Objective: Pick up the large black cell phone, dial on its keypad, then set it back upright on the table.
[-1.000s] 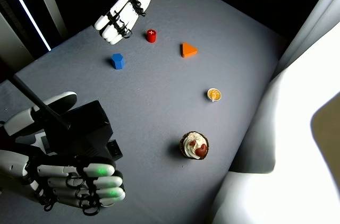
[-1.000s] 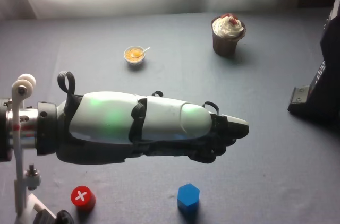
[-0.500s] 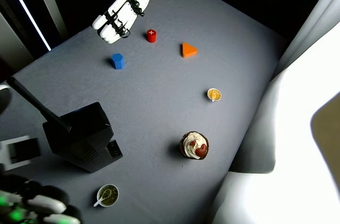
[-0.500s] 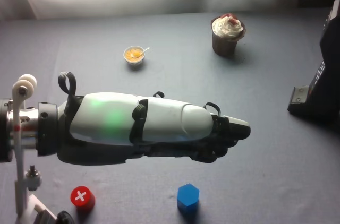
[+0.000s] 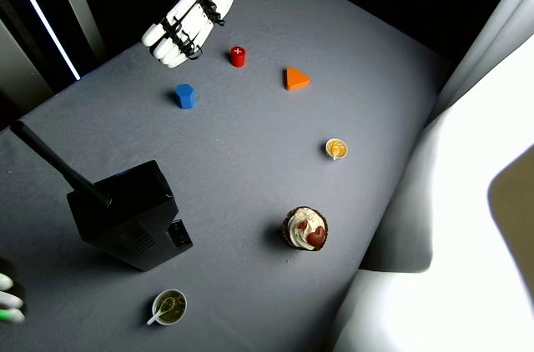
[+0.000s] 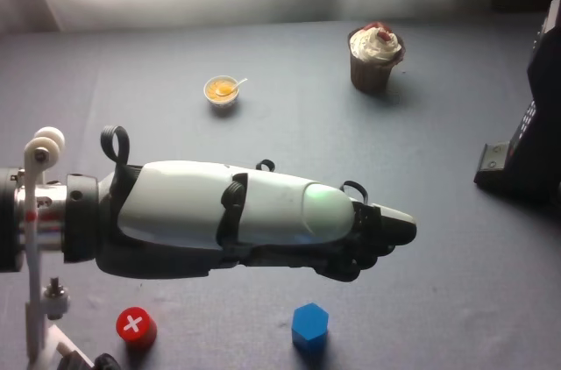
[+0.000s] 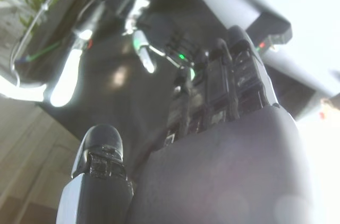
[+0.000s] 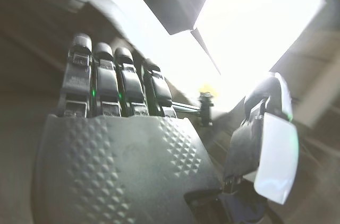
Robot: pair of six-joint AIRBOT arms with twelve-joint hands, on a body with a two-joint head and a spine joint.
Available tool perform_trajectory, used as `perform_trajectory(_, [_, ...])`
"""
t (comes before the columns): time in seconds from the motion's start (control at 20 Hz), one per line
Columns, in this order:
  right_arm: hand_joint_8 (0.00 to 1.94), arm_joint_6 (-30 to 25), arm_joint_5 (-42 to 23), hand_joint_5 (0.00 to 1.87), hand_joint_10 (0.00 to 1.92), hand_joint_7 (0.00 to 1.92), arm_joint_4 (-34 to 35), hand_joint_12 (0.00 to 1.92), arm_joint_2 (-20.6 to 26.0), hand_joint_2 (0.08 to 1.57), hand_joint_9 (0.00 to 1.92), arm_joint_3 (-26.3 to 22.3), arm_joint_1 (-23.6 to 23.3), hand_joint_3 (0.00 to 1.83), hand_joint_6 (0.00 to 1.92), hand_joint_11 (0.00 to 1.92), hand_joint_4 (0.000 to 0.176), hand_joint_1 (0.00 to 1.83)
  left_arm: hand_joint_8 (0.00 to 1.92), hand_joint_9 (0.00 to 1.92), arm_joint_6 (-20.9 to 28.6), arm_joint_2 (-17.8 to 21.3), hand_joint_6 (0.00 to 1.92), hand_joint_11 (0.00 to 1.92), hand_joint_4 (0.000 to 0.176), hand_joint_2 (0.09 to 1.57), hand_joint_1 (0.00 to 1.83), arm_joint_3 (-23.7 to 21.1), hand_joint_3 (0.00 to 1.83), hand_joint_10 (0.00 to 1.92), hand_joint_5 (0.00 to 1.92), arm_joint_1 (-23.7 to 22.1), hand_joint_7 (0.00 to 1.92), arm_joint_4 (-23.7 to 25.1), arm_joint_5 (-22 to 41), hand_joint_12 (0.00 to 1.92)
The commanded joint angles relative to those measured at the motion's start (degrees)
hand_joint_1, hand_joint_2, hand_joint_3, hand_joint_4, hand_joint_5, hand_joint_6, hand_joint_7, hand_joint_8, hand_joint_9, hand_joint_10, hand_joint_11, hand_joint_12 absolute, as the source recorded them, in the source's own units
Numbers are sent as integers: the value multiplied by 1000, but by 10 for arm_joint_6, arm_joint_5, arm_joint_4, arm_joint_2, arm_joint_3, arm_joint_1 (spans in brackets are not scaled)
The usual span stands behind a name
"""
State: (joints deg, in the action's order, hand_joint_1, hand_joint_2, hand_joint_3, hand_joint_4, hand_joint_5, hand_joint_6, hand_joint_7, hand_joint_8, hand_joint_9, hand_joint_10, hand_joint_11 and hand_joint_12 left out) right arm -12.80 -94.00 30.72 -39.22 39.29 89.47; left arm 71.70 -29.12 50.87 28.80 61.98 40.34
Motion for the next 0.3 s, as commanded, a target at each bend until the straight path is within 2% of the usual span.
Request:
perform_trajectory(0.0, [0, -15, -71, 0, 1, 18, 3, 307, 8, 876, 44, -16, 8, 0, 0, 85, 86, 261, 3, 108, 5, 0, 0, 0, 36, 1223, 0, -3, 2, 6, 156, -12, 115, -31, 49, 309])
perform_trajectory(0.05, [0, -24, -71, 15, 1, 31, 2, 538, 22, 871, 59, -41, 27, 1, 3, 16, 83, 282, 4, 133, 6, 1, 2, 0, 30, 1219, 27, -4, 0, 7, 162, -13, 135, -31, 49, 412])
perform_trajectory(0.1, [1, -32, -71, 31, 2, 37, -3, 601, 33, 882, 67, -56, 39, 5, 5, 2, 81, 307, 5, 149, 6, 2, 1, 0, 34, 1219, 25, -5, 0, 8, 159, -14, 148, -31, 49, 484])
perform_trajectory(0.15, [4, -40, -71, 55, 6, 87, -8, 744, 41, 903, 120, -65, 43, 2, 3, 0, 80, 333, 5, 162, 7, 3, 4, 0, 32, 1216, 0, -5, 1, 5, 183, -15, 175, -31, 49, 494])
perform_trajectory(0.25, [6, -44, -71, 78, 8, 122, -22, 741, 48, 910, 152, -75, 44, 2, 5, 0, 84, 307, 2, 143, 7, 4, 1, 0, 27, 1225, 0, -5, 2, 1, 180, -16, 162, -31, 49, 467])
